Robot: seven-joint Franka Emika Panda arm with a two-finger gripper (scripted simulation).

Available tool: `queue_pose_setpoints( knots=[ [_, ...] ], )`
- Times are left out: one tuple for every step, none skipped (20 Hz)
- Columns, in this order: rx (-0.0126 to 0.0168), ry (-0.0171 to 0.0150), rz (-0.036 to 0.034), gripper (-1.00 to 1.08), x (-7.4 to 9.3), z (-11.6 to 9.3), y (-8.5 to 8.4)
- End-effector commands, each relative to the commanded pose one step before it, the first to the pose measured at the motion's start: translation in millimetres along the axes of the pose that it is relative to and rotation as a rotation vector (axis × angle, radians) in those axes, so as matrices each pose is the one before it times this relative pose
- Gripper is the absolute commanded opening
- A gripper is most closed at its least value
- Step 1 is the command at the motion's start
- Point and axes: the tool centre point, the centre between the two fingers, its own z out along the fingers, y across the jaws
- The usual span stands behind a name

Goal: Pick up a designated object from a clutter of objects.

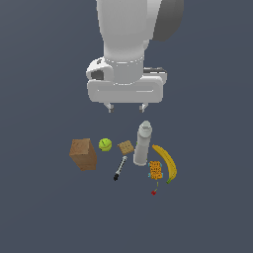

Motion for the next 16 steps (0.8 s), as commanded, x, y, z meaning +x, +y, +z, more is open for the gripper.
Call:
queue_pose_setpoints(
  knots=[
    [0.00079,-0.00203,0.0225,1.0,0.64,7.83,3.56],
    [0.00035,-0.00071,0.01282,1.0,0.44,4.34,1.97],
    [0.00037,-0.00078,0.01451,1.0,0.47,4.89,2.21],
    [0.00039,-0.00085,0.01634,1.0,0.49,5.46,2.5],
    [0.00035,-0.00092,0.01801,1.0,0.51,5.99,2.75],
    [0.00027,-0.00101,0.01975,1.0,0.51,6.56,3.04],
    [0.00016,-0.00109,0.02151,1.0,0.51,7.14,3.34],
    [0.00003,-0.00116,0.02334,1.0,0.5,7.7,3.65],
    [-0.00013,-0.00122,0.02515,1.0,0.47,8.27,3.96],
    [-0.00033,-0.00127,0.02701,1.0,0.43,8.84,4.3],
    [-0.00057,-0.0013,0.02887,1.0,0.39,9.39,4.64],
    [-0.00086,-0.00131,0.03073,1.0,0.33,9.94,5.0],
    [-0.00119,-0.00129,0.03258,1.0,0.26,10.47,5.38],
    [-0.00156,-0.00125,0.03444,1.0,0.18,10.99,5.78],
    [-0.00195,-0.00116,0.03574,1.0,0.1,11.31,6.11],
    [-0.00227,-0.00099,0.0356,1.0,0.02,11.17,6.2]
  ],
)
